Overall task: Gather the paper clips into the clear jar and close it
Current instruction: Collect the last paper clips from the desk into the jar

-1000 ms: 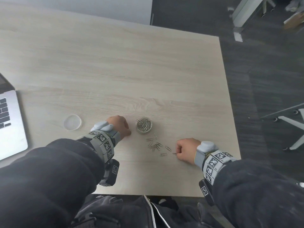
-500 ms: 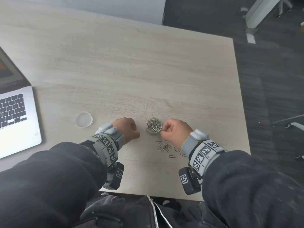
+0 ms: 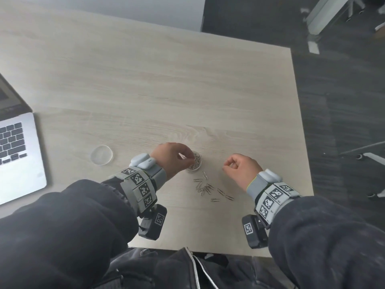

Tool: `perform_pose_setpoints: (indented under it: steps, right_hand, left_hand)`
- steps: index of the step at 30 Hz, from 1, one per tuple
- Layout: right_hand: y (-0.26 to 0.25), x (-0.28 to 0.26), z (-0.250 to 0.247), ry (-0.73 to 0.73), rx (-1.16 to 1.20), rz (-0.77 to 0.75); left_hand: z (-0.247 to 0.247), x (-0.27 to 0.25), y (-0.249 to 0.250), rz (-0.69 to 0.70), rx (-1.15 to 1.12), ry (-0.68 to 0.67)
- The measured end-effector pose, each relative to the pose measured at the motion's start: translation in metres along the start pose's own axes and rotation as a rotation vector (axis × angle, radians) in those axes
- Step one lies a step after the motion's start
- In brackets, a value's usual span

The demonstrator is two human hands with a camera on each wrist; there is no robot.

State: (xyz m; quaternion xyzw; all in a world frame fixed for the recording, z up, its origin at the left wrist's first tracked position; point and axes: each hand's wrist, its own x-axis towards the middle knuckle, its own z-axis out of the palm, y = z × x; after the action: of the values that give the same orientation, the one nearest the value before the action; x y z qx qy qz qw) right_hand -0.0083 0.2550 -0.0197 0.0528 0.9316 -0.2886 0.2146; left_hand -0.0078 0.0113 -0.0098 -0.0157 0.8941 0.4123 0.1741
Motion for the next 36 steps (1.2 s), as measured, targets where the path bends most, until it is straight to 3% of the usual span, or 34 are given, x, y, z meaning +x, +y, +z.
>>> perform_pose_setpoints:
  steps: [3, 6, 12, 18, 25, 28, 36]
  right_hand:
    - [0.016, -0.004, -0.003, -0.014, -0.043, 0.028]
    - [0.025, -0.010, -0.002, -0.118, -0.105, 0.027]
    - [0.037, -0.023, -0.001, -0.296, -0.237, -0.054]
    - [0.034, -0.025, 0.003, -0.372, -0.383, -0.144]
    - [0.031, -0.020, 0.010, -0.254, -0.332, -0.053]
    - [0.028, -0.016, 0.015, -0.200, -0.308, 0.006]
    - [0.016, -0.020, 0.023, -0.174, -0.256, -0.017]
  left_hand:
    - [0.003, 0.002, -0.005, 0.031, -0.011, 0.061]
    - [0.004, 0.007, -0.016, -0.056, -0.068, 0.132]
    - [0.007, 0.012, -0.025, -0.164, -0.085, 0.068]
    - [0.018, 0.011, -0.023, -0.131, -0.055, 0.108]
    - [0.026, 0.008, -0.027, -0.014, 0.054, -0.098]
    - [0.025, 0.010, -0.029, 0.000, 0.090, -0.082]
    - [0.012, 0.009, -0.047, -0.070, 0.048, -0.026]
